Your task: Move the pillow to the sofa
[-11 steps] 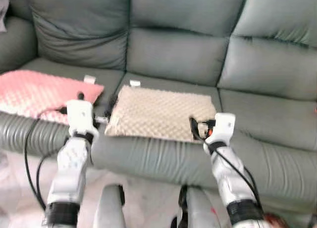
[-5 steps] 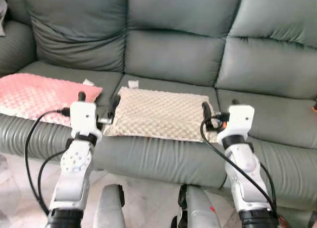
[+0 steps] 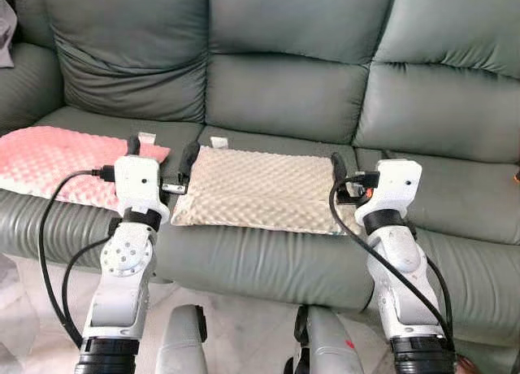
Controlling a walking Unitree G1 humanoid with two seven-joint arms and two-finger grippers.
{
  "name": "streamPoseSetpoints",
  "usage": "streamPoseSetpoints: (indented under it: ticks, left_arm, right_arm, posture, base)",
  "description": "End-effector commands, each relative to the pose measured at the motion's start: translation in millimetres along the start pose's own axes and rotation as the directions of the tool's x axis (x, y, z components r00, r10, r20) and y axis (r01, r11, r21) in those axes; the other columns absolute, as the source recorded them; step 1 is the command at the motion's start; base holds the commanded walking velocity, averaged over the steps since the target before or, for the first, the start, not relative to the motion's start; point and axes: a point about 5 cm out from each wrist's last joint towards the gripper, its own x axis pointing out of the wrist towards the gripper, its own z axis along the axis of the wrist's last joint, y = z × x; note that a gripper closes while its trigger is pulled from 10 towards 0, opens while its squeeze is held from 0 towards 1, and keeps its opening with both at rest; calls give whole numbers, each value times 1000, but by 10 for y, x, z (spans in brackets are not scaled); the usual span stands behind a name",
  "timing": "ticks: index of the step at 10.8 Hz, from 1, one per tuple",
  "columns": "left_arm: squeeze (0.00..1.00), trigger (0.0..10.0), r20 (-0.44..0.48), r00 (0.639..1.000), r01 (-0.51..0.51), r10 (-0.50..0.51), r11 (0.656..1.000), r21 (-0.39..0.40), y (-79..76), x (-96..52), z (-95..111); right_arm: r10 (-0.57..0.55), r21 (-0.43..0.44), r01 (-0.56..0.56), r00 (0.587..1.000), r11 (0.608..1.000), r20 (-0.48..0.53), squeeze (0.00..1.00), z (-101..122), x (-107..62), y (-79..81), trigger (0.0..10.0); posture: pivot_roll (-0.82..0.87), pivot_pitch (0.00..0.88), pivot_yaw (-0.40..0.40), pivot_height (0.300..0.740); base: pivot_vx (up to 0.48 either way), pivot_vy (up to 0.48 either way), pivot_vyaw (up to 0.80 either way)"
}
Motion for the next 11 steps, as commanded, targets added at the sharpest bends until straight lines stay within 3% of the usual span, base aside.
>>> streamPoseSetpoints:
  ticks: [1, 7, 11]
  left_arm:
    - [0, 10000, -2, 1000, -5, 5, 1000, -6, -2, 31, 20]
    - [0, 10000, -12, 1000, -2, 1, 1000, -24, -44, 35, 19]
    - [0, 10000, -34, 997, -71, 72, 997, 10, 17, 85, -8]
  right_arm:
    - [-9, 8, 8, 1000, 1000, 12, 0, 53, 52, -7, 10000]
    - [-10, 28, 10, 1000, 1000, 17, 0, 107, 90, 7, 10000]
    - [-18, 20, 18, 1000, 1000, 23, 0, 137, 100, -52, 10000]
  posture:
    - [49, 0, -1, 665]
    - [38, 0, 9, 733]
    - [23, 0, 10, 740]
  base:
    - [0, 0, 0]
    - [0, 0, 0]
    - [0, 0, 0]
